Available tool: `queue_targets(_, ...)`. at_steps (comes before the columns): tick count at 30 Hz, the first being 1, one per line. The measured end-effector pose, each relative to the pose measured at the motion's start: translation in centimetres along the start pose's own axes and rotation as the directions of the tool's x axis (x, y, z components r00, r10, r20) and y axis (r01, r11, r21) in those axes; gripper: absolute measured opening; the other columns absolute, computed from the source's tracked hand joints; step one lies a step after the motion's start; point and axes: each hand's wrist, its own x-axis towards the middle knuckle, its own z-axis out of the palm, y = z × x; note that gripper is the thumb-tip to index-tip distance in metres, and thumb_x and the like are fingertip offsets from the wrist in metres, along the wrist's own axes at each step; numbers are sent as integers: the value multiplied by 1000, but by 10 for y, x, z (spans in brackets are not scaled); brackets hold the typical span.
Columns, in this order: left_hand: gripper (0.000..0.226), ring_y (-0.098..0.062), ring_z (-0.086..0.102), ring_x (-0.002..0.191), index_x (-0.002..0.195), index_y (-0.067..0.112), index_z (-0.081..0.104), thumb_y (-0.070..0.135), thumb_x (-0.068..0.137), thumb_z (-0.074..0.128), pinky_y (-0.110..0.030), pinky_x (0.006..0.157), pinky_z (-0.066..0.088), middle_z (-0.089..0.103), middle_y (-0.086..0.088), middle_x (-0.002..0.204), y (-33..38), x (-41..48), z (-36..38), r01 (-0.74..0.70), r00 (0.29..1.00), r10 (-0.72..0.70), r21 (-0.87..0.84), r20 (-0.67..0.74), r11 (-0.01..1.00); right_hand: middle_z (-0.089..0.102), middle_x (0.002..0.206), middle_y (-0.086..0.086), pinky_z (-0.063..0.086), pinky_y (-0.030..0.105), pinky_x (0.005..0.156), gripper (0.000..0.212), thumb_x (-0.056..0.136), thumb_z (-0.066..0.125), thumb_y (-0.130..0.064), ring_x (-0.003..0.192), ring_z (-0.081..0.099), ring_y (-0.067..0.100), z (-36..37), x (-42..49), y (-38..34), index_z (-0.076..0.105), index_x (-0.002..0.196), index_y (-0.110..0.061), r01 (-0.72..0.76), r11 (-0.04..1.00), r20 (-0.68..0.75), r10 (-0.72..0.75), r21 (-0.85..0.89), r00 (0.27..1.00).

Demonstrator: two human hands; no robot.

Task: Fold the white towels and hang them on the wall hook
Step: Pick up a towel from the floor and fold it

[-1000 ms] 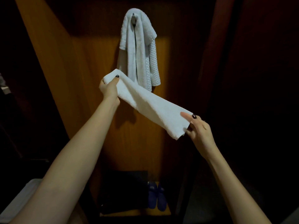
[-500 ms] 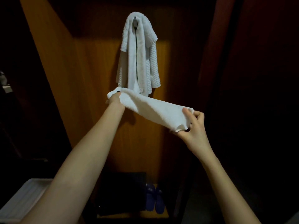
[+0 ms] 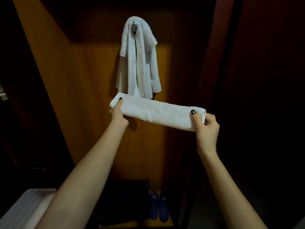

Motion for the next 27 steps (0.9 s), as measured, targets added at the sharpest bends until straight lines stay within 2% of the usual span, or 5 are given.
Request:
queue_targets(7, 52, -28, 65, 104, 129, 11, 51, 19, 82, 72, -49, 91, 52, 66, -11, 117, 0, 6, -14, 11, 978, 11, -104, 208, 994, 52, 69, 3, 36, 22, 55, 29, 92, 64, -21, 64, 48, 9, -7, 15, 13, 61, 77, 4, -19, 991, -8, 20, 133, 1000)
queue_targets(13, 8, -24, 64, 96, 89, 9, 55, 6, 87, 62, -37, 81, 54, 65, -12, 103, 20, 22, -34, -126, 924, 80, 100, 373, 987, 61, 98, -9, 48, 30, 73, 12, 95, 59, -14, 88, 58, 6, -8, 45, 9, 61, 105, -19, 28, 999, 77, -31, 31, 997)
queue_targets(17, 21, -21, 65, 89, 102, 15, 54, 1, 87, 59, -30, 63, 56, 60, -13, 110, 60, 31, -35, -271, 878, 149, 215, 456, 938, 62, 113, -15, 46, 17, 89, 38, 95, 53, -4, 104, 57, -5, 2, 84, -12, 59, 123, -29, 153, 988, 256, -143, -19, 956)
queue_targets(21, 43, -20, 68, 83, 106, 35, 57, -3, 86, 56, -30, 56, 56, 54, -12, 118, 104, 34, -26, -394, 775, 228, 170, 589, 903, 68, 108, -17, 48, 13, 78, 36, 91, 50, 0, 104, 61, -2, 26, 128, -40, 70, 109, -23, 211, 978, 375, -197, 5, 906)
queue_targets(27, 44, -19, 62, 92, 102, 29, 70, -7, 88, 48, -26, 60, 57, 53, -5, 122, 164, 54, 4, -440, 703, 274, 98, 656, 892, 68, 106, -9, 47, 18, 71, 38, 90, 48, 4, 96, 62, 10, 70, 193, -77, 74, 95, -24, 226, 974, 455, -217, 37, 864)
